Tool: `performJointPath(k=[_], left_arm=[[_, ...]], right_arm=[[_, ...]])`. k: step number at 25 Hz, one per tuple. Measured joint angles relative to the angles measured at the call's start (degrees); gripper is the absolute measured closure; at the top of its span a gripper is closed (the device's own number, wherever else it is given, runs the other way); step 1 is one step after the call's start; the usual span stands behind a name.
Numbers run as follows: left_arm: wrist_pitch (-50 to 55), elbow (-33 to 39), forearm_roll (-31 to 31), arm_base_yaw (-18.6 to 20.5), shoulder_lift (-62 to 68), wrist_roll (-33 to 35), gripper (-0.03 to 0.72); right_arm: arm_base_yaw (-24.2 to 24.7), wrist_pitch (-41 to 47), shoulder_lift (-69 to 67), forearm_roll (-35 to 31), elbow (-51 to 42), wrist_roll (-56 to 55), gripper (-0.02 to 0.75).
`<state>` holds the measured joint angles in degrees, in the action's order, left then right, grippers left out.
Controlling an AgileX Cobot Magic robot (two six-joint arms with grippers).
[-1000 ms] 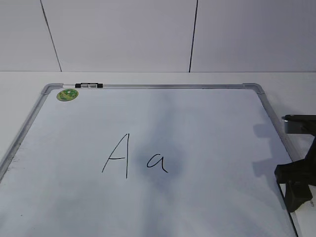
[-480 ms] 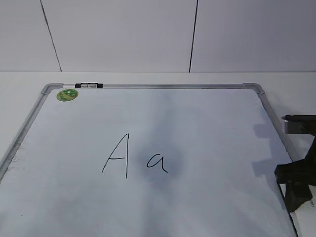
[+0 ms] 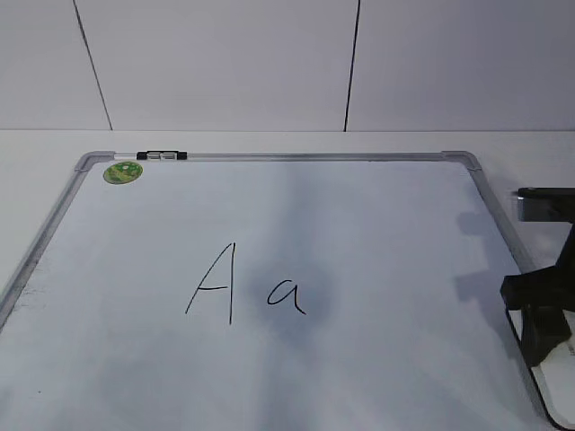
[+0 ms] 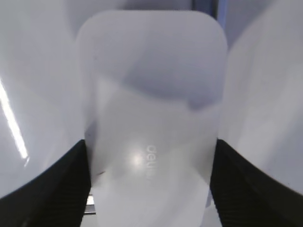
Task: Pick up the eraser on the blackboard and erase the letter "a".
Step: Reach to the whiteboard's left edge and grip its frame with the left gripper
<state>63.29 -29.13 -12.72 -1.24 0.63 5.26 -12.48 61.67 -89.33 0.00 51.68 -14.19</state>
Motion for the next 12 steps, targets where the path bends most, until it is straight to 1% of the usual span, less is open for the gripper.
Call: performJointPath(k=[8, 12], left_arm=[[-0.11, 0.0, 0.0, 0.0, 0.17, 0.0, 0.449], [-0.11, 0.0, -0.1, 0.0, 2.59, 0.0, 0.445]], right_arm=[[0.0, 6.02, 0.0, 0.0, 4.32, 0.0, 0.172], [0.0, 6.79, 0.0, 0.0, 6.93, 0.0, 0.172]])
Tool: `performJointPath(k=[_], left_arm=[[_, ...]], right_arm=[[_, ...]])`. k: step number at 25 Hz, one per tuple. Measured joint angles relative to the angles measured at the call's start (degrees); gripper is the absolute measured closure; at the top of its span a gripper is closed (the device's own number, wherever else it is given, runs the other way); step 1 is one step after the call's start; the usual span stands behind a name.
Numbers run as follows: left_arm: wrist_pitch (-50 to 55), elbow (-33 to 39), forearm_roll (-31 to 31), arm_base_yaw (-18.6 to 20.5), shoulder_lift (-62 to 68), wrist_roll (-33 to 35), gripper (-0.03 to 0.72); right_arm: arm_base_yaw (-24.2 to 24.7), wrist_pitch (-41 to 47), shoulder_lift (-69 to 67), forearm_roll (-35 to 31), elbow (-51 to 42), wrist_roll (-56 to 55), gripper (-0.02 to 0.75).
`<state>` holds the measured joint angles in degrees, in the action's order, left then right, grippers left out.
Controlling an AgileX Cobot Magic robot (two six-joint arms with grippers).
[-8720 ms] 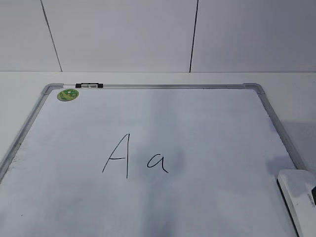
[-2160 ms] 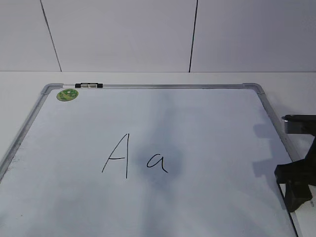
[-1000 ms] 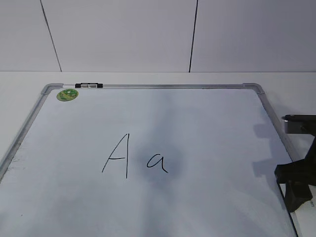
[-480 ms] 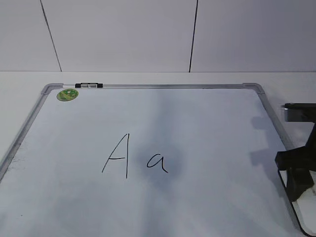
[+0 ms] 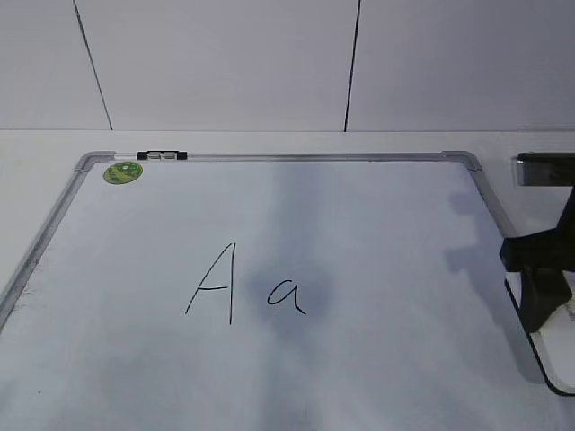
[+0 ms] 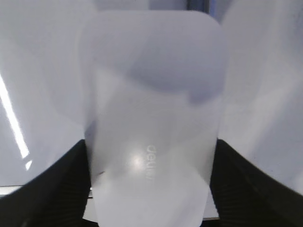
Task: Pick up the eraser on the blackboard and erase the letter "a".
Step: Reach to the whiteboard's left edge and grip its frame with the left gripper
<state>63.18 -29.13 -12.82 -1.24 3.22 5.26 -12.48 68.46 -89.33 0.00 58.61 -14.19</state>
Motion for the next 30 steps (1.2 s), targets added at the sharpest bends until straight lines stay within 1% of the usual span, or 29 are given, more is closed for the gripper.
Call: performJointPath(k=[3, 8, 16, 23, 25, 30], left_arm=[[-0.51, -0.14, 0.93, 0.0, 4.88, 0.0, 0.436], [-3.44, -3.02, 3.86, 0.0, 15.05, 0.0, 0.409], [-6.46, -7.49, 5.56, 0.0, 30.78, -1.36, 0.379], [-7.56, -14.21, 5.65, 0.0, 47.85, -2.01, 0.379], [-7.74, -16.42, 5.65, 0.0, 52.54, -2.06, 0.362], [-9.1, -20.88, 5.65, 0.0, 62.73, -2.06, 0.371]], right_arm=[[0.0, 0.28, 0.0, 0.0, 2.14, 0.1, 0.172], [0.0, 0.56, 0.0, 0.0, 4.77, 0.22, 0.172], [0.0, 0.93, 0.0, -2.24, 5.2, 0.35, 0.172], [0.0, 0.97, 0.0, -3.88, 5.24, 0.35, 0.172], [0.0, 0.97, 0.0, -3.97, 5.24, 0.45, 0.172], [0.0, 0.97, 0.0, -3.97, 5.24, 0.45, 0.172]])
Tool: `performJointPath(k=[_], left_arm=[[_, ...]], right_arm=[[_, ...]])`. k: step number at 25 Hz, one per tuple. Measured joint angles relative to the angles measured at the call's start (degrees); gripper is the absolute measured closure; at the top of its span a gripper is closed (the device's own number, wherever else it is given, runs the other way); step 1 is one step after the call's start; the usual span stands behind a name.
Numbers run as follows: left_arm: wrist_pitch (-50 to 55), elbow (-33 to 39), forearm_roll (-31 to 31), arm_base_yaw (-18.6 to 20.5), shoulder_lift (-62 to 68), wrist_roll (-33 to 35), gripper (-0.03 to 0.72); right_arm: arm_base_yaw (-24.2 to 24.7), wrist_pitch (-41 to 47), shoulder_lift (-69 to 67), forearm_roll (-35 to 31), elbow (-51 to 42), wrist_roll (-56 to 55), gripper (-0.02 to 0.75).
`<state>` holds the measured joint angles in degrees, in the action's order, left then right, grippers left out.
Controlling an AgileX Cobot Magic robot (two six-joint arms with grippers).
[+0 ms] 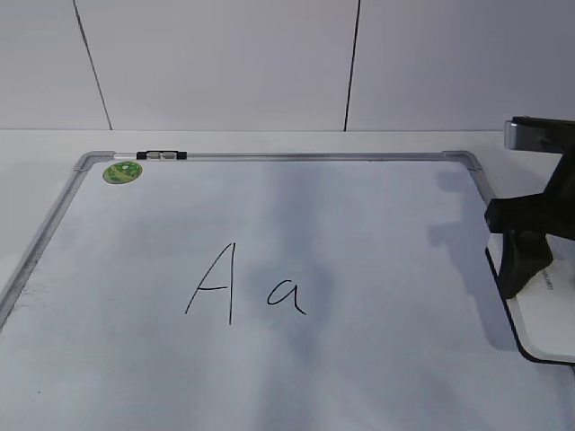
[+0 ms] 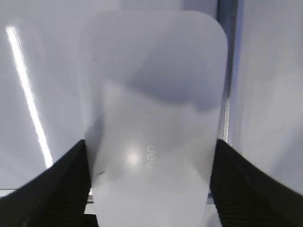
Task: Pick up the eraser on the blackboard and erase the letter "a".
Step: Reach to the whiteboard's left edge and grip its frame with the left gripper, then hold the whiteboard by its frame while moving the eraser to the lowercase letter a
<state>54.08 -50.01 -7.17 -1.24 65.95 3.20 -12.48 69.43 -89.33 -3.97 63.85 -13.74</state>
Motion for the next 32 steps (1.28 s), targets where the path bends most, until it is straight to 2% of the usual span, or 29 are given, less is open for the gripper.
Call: performJointPath(k=[5, 21, 32], left_arm=[[-1.41, -2.76, 0.0, 0.0, 7.04, -0.09, 0.372], [-8.99, -3.65, 2.12, 0.0, 22.16, -0.09, 0.373], [-8.55, -13.99, 2.35, 0.0, 34.78, -0.09, 0.373]], right_arm=[[0.0, 0.09, 0.0, 0.0, 0.0, 0.0, 0.172], [0.0, 0.09, 0.0, -1.49, 0.67, -0.02, 0.172], [0.0, 0.13, 0.0, -1.49, 0.8, 0.83, 0.172]])
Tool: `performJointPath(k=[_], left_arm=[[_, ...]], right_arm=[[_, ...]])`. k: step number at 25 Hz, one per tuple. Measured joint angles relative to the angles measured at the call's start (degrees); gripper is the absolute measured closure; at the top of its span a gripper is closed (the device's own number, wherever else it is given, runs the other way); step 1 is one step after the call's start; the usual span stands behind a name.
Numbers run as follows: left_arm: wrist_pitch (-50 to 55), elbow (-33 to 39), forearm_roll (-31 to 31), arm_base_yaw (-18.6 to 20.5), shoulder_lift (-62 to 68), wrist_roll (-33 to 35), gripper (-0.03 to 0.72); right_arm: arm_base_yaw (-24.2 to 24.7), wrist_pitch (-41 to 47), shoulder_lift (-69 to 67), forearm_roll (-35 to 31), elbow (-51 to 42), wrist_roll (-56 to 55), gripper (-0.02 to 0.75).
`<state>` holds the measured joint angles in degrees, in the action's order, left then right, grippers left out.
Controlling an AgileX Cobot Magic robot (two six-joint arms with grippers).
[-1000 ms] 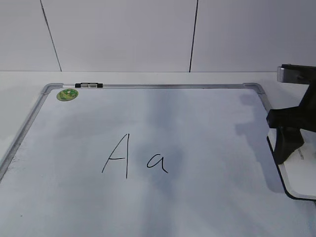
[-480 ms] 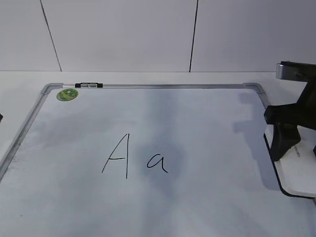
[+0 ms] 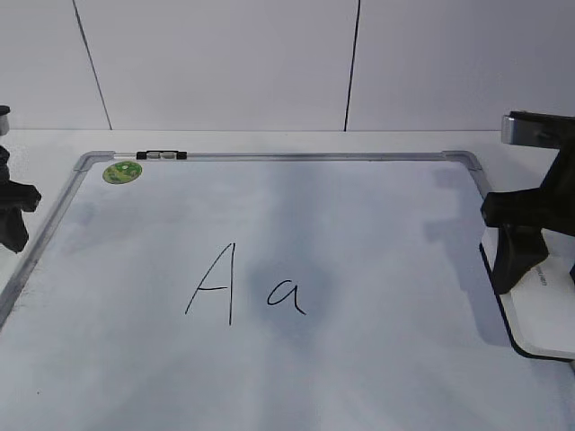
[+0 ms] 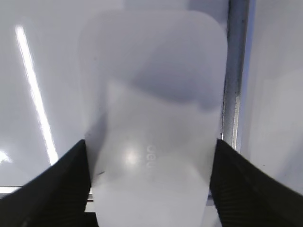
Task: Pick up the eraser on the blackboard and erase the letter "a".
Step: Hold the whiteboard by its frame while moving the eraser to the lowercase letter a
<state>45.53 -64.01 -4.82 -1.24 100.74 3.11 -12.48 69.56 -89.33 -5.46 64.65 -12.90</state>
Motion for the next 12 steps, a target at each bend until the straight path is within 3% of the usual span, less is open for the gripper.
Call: performJointPath(k=[12], left_arm=[[2.07, -2.65, 0.2, 0.0, 7.28, 0.0, 0.381]], right_arm=[[0.0, 0.0, 0.0, -0.12, 0.0, 0.53, 0.172]])
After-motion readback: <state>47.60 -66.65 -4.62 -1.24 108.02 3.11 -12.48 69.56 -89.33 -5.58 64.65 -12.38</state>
